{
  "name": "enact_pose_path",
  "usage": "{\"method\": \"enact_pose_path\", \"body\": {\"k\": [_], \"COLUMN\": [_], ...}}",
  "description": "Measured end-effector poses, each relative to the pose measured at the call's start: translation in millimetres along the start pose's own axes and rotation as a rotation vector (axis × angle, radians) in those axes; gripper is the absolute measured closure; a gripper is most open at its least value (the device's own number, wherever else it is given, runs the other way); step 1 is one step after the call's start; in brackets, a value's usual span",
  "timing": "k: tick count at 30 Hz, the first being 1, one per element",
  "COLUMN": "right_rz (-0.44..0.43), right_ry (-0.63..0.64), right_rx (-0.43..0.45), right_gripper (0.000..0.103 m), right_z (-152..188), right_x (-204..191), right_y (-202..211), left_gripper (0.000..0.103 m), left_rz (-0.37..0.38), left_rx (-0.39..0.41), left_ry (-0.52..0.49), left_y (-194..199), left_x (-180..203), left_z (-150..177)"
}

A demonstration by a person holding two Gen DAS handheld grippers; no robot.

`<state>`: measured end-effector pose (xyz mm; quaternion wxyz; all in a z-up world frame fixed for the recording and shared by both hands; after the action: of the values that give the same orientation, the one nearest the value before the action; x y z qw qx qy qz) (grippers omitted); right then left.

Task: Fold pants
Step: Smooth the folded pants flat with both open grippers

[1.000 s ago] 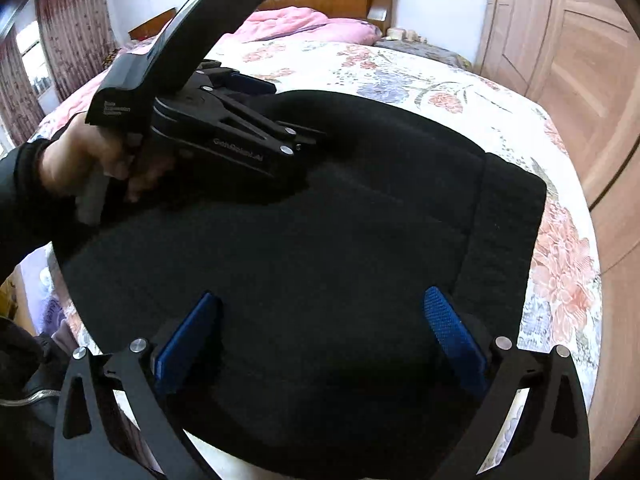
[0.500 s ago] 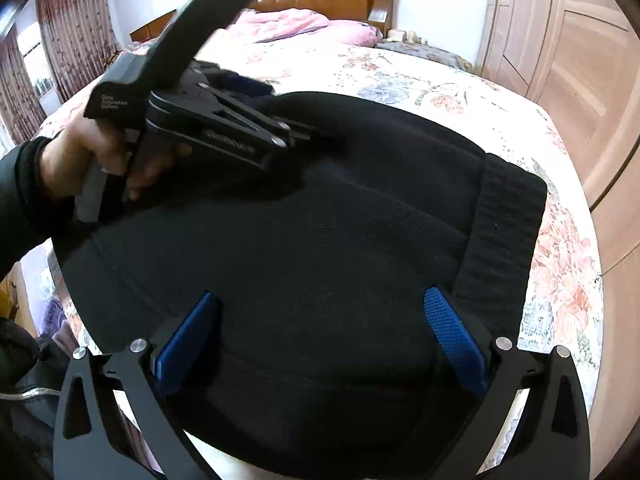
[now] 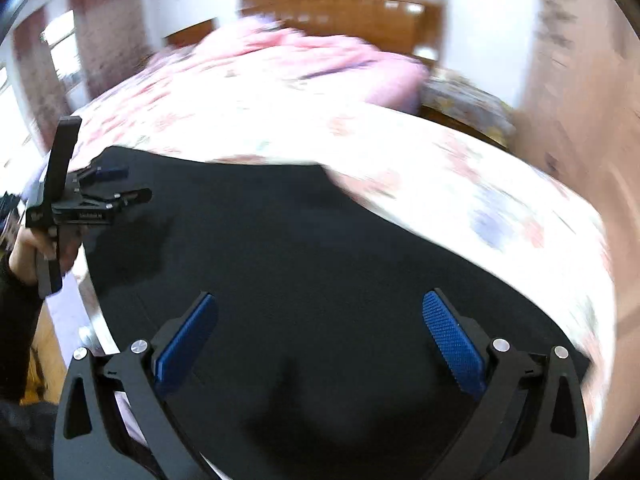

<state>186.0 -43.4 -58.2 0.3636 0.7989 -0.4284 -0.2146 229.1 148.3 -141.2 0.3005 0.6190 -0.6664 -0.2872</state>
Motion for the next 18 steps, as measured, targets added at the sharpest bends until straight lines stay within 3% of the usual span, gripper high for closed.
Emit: {"method": "enact_pose_path", "body": {"k": [4, 8, 11, 13, 18], "right_rz": [-0.051, -0.064, -0.015, -0.040, -0.048], "right_ry": [0.113, 0.116, 0.118, 0.154, 0.141], "right_rx": [-0.054, -0.124, -0.196, -0.127, -0.121], "right_gripper": [0.004, 0.004, 0.004, 0.004, 0.004], "right_z": [-45.6, -57.6, -32.7, -30.0, -24.1], "right_x": [-68.0, -95.4, -84.8, -82.2, -67.5], "right_y": [-68.0, -120.3, -156.7, -148.1, -140.2], "left_gripper": [0.002, 0.002, 0.001, 0.001, 0.002], "left_rz": [-0.018, -0.035, -0.063, -0.054, -0.020], "left_rx": [-0.031, -0.101, -0.026, -0.008, -0.028], "left_ry": [0.158, 0.138, 0.089, 0.092, 0.089], "left_y": [5.9, -12.6, -12.6, -10.4, -2.8], "left_x": [-65.7, -72.3, -71.4, -71.5, -73.2], "left_z": [30.4, 54.4, 60.5, 63.5, 65.6]}}
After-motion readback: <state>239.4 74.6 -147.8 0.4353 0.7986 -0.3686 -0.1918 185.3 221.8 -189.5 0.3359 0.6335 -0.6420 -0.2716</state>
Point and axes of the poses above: each gripper's, at about its wrist camera, not at the fingertips, and y roughly against the way its jaws point, x to its right, z to its underside, the point moved 9 cm from there along -y, roughly the way its jaws point, and after that the axes turned 1 degree about x, right-handed, at the moved point
